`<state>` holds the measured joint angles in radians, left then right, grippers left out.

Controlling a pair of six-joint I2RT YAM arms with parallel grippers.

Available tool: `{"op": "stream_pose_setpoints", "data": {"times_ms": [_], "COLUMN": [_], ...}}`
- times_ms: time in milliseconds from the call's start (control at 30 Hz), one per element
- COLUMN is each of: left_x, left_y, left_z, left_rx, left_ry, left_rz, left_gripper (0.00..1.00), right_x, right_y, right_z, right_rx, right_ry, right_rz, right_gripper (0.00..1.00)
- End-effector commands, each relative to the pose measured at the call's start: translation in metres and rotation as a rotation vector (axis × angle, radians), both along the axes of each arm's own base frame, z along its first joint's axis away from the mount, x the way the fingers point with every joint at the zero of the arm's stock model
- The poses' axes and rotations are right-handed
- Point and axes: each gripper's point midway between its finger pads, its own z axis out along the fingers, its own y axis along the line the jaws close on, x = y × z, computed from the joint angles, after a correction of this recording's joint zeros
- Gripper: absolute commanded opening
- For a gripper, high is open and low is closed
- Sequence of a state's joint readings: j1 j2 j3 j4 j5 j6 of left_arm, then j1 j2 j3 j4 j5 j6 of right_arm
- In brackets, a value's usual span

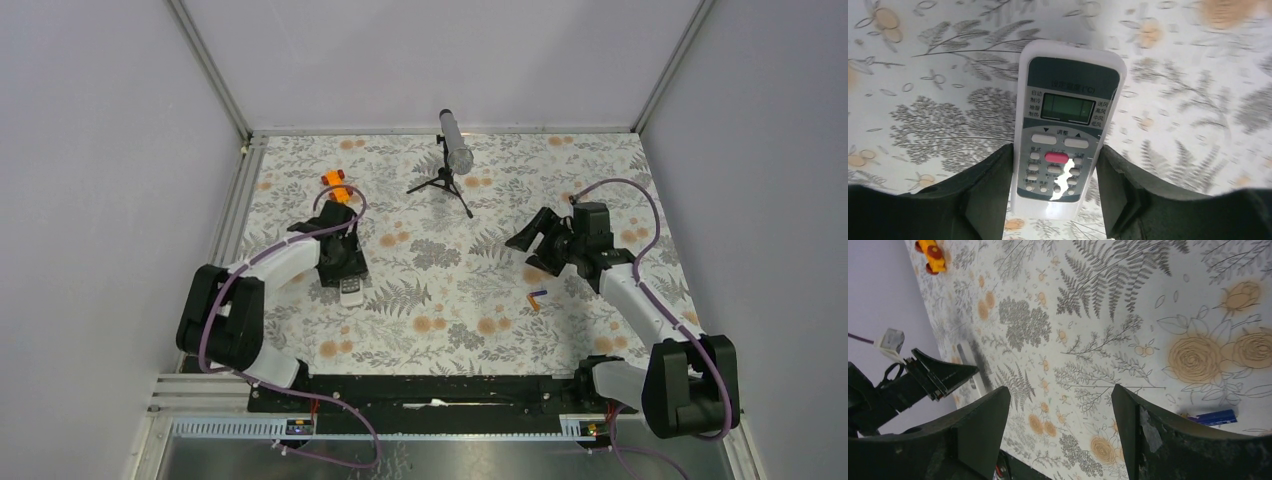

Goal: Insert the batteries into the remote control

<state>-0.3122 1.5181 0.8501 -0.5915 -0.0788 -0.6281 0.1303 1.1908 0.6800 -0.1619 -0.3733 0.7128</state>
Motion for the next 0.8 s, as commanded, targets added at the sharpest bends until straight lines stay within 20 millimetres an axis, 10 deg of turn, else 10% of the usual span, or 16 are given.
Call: {"op": "stream_pose_setpoints", "data": {"times_ms": [0,333,767], "left_x": [0.034,0.051,0.024], "left_y": [-0.044,-0.115,-0.151], "left_z": [0.066,0.193,0.301], "left_rx": [-0.24,-0.729,-1.137], "left_ry": [-0.211,-0.4,-0.578], "left_rz": [-0.067,-0.128,-0.325], "left_gripper": [0.35,0.34,0.32], "right_x": [0.001,-0.034,-0.05], "right_y": [0.028,0.137,0.208], "right_z": [0.034,0.111,0.176], "right_rx": [0.124,0.319,0.569], "right_ry": [-0.179,-0.516,-0.621], "right_rz": [0.122,0.47,0.569], "right_gripper": [0.82,0.96,1.0]}}
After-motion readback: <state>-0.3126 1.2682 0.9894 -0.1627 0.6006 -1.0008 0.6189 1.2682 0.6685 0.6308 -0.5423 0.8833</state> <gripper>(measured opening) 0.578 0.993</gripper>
